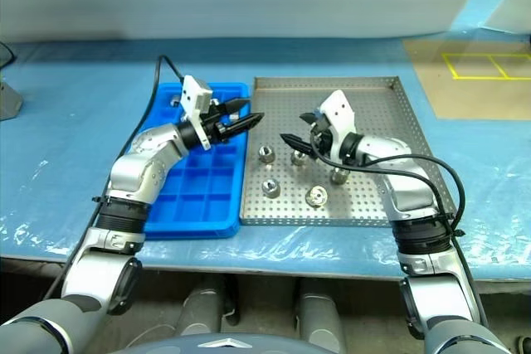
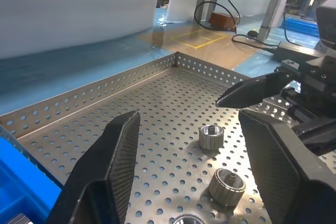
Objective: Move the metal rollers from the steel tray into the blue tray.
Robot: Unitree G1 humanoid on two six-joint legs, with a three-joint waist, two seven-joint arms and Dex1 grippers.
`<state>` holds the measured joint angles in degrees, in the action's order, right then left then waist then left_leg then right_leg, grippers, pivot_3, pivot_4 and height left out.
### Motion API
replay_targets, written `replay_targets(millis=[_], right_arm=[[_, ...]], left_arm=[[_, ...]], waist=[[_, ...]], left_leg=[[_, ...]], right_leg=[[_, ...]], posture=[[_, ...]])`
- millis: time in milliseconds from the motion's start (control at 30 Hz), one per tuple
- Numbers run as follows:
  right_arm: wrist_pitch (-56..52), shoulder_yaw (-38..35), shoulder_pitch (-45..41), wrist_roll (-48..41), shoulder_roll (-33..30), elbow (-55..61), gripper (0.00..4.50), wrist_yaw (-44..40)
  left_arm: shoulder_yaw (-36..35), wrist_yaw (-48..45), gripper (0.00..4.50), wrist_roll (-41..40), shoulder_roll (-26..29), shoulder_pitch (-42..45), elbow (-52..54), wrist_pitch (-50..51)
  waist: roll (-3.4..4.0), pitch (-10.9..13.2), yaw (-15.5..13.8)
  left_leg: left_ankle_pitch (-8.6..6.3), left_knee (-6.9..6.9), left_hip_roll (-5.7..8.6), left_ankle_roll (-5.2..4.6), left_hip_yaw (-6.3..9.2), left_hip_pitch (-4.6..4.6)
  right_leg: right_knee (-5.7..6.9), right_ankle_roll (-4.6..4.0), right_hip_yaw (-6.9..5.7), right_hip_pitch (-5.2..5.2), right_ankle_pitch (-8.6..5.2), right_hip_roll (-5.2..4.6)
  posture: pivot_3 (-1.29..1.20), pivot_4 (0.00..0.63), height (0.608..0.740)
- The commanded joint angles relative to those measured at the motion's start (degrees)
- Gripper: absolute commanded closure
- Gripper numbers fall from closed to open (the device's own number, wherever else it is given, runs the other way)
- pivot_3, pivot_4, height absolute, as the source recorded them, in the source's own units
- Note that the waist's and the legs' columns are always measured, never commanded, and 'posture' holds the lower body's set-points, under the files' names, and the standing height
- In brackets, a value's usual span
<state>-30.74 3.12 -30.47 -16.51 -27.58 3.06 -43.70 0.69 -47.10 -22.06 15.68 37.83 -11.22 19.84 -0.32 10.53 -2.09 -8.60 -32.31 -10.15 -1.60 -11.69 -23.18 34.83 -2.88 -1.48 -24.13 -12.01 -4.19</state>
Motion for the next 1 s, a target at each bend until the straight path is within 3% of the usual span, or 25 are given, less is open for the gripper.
replay_targets(millis=[33, 1000], right_arm=[[0.2, -1.8, 0.4, -1.1, -1.2, 2.8, 0.94, -0.2], [0.5, -1.5, 1.6, -1.1, -1.5, 3.3, 0.94, 1.2]], left_arm=[[-0.1, -1.2, 1.34, 0.1, 1.1, -0.4, 1.2, -1.2], [-0.1, -1.6, 1.34, 0.4, 1.0, -0.4, 1.3, -0.9]], waist=[[0.00, 0.0, 0.0], [0.00, 0.0, 0.0]], left_leg=[[0.00, 0.00, 0.00, 0.00, 0.00, 0.00], [0.00, -0.02, 0.00, 0.00, 0.00, 0.00]], right_leg=[[0.00, 0.00, 0.00, 0.00, 0.00, 0.00], [0.00, 0.00, 0.00, 0.01, 0.00, 0.00]], posture=[[-0.21, 0.150, 0.740], [-0.21, 0.150, 0.740]])
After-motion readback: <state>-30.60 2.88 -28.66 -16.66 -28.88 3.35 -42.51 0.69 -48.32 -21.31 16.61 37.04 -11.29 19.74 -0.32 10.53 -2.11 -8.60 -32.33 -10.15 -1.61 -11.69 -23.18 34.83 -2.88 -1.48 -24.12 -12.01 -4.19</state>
